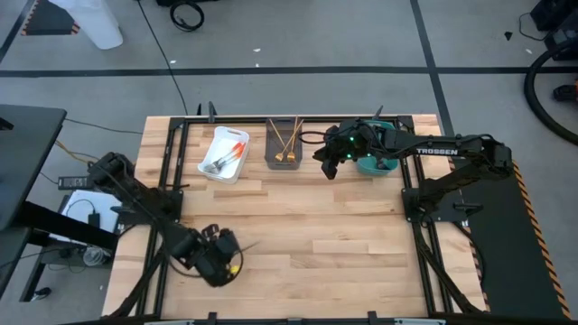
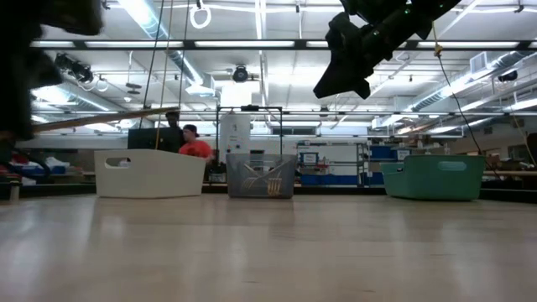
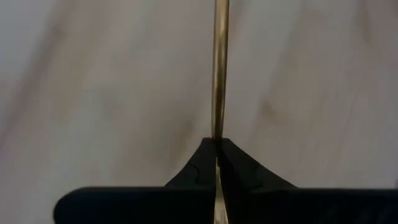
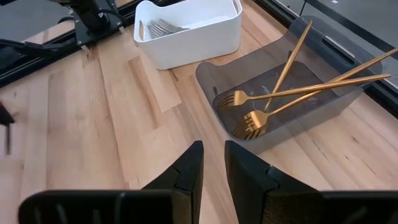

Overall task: Sort silverware by color (type)
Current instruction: Put the yellow fork into the black bin

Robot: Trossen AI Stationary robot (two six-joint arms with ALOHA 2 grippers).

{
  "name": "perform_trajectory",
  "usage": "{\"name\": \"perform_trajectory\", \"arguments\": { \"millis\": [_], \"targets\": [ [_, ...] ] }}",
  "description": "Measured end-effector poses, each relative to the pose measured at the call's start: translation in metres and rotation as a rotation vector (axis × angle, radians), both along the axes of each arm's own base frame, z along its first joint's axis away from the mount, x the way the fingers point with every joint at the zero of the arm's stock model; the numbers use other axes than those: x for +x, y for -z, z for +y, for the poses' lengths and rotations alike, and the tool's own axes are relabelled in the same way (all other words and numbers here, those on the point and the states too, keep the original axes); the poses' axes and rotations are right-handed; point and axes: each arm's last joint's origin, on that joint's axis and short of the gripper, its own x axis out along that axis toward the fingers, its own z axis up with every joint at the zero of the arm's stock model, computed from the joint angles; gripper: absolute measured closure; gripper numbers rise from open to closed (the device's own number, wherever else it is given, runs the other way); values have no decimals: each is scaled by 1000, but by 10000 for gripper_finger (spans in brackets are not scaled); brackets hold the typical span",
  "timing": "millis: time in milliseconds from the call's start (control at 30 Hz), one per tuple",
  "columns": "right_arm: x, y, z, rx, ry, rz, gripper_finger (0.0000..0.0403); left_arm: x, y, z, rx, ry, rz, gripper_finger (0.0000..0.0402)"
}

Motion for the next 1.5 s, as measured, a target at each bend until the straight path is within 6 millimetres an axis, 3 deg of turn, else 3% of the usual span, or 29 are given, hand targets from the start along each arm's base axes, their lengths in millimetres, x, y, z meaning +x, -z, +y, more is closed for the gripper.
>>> {"name": "perform_trajectory", "arguments": {
  "millis": [467, 867, 1500],
  "targets": [
    [5, -8, 0, 62, 8, -109, 326, 40, -34, 65, 156, -194, -276, 391],
    [6, -17, 1, 88, 0, -204, 326, 72, -58, 105, 163, -289, -518, 391],
    [3, -43, 4, 45, -44, -395, 326, 99, -86, 165, 172, -478, -822, 391]
  ]
}}
